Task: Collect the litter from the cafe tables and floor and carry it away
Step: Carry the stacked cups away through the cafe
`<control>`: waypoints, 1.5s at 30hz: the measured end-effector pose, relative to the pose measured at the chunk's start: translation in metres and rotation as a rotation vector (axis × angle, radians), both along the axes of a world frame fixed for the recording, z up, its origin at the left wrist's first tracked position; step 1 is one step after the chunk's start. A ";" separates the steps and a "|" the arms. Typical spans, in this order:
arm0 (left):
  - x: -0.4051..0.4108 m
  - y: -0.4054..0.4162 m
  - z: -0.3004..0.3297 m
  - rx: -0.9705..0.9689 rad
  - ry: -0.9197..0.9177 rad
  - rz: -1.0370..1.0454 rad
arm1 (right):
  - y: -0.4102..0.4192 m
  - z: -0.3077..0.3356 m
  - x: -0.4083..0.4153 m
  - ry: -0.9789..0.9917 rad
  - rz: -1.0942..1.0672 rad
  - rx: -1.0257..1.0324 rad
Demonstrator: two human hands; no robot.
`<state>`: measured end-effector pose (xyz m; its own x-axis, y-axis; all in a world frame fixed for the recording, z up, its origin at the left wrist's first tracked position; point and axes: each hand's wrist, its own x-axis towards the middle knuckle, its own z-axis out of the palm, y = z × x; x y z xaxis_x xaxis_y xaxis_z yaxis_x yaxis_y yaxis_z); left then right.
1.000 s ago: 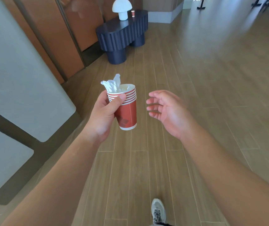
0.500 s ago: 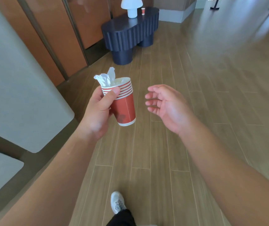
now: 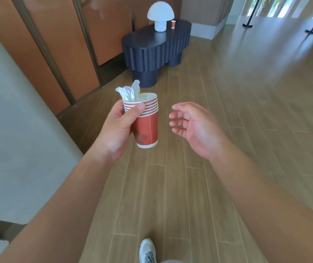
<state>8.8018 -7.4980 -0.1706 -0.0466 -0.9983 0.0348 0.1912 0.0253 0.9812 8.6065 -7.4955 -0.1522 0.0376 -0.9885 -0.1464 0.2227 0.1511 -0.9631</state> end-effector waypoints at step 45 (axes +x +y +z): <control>-0.062 -0.624 0.005 0.043 -0.112 0.021 | -0.621 -0.012 -0.078 -0.092 0.003 0.002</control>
<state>8.7396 -8.1219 -0.1656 -0.0267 -0.9996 -0.0127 0.0805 -0.0148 0.9966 8.5287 -8.1161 -0.1641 0.0539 -0.9881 -0.1438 0.3101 0.1534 -0.9382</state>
